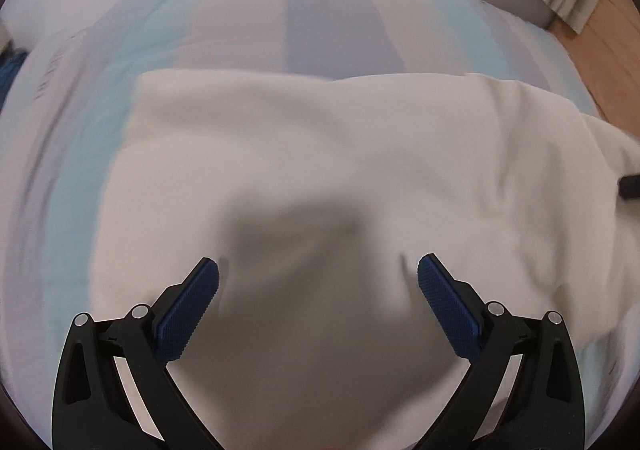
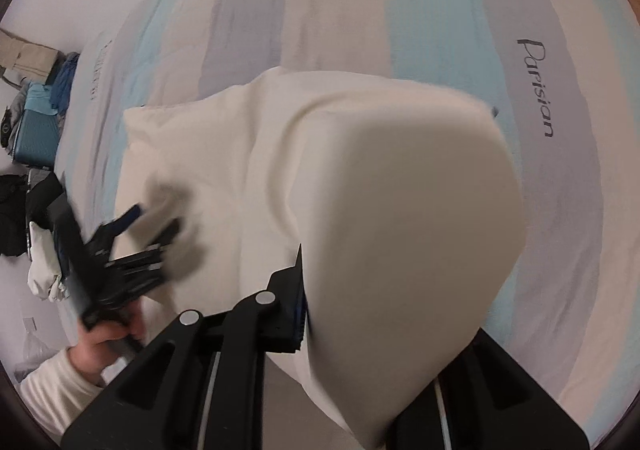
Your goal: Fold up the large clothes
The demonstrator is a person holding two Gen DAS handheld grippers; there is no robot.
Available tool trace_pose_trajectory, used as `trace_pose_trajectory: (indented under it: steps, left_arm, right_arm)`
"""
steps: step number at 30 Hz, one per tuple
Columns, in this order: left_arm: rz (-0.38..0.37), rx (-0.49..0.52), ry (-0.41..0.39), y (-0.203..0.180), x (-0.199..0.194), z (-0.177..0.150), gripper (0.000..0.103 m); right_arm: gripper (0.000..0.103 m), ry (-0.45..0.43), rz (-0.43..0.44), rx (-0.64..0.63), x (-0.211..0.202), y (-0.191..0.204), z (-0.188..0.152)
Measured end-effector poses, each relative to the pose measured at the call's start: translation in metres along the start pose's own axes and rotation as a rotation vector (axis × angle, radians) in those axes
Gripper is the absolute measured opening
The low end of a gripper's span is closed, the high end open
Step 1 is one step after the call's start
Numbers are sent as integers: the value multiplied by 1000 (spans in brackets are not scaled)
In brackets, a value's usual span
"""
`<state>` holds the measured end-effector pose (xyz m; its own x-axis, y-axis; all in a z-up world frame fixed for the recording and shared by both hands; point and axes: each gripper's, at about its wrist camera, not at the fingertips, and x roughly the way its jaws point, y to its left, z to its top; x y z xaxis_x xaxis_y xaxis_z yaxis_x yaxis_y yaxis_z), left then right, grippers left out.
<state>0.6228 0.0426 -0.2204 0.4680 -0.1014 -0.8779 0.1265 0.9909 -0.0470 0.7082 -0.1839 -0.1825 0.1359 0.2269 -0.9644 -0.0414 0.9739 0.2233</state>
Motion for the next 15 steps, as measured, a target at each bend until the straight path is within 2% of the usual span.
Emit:
trace_pose_trajectory:
  steps: [2, 5, 10, 15]
  left_arm:
    - [47, 16, 0, 21, -2, -12, 97]
    - [55, -21, 41, 43, 13, -19, 97]
    - [48, -45, 27, 43, 25, -27, 98]
    - [30, -45, 46, 46, 32, -19, 98]
  right_arm:
    - [14, -5, -26, -26, -4, 13, -2]
    - [14, -11, -64, -86, -13, 40, -1]
    - [14, -15, -105, -166, -20, 84, 0]
    - [14, -14, -140, -214, -26, 125, 0]
